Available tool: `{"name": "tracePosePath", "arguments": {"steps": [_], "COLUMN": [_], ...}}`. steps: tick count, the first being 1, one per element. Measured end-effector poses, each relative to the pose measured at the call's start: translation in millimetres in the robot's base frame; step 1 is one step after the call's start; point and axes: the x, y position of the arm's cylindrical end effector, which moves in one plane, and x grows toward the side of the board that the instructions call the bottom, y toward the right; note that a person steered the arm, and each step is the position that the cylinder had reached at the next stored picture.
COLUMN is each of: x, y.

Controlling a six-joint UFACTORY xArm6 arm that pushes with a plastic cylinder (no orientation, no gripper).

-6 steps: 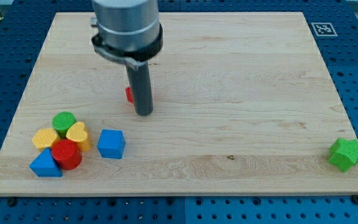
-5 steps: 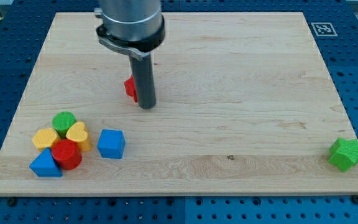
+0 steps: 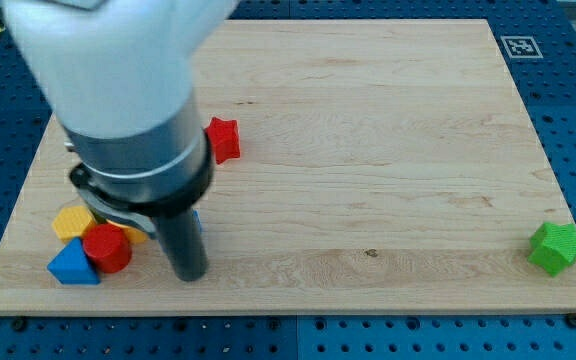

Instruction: Move the blue cube to the left of the red star

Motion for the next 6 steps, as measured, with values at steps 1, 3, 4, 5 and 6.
{"name": "tracePosePath", "arguments": {"steps": [1, 3, 4, 5, 6], "x": [-25.1, -59.4, -50.6, -50.6, -55.4], "y": [-23.4, -33.4, -30.1, -8.6, 18.1]}}
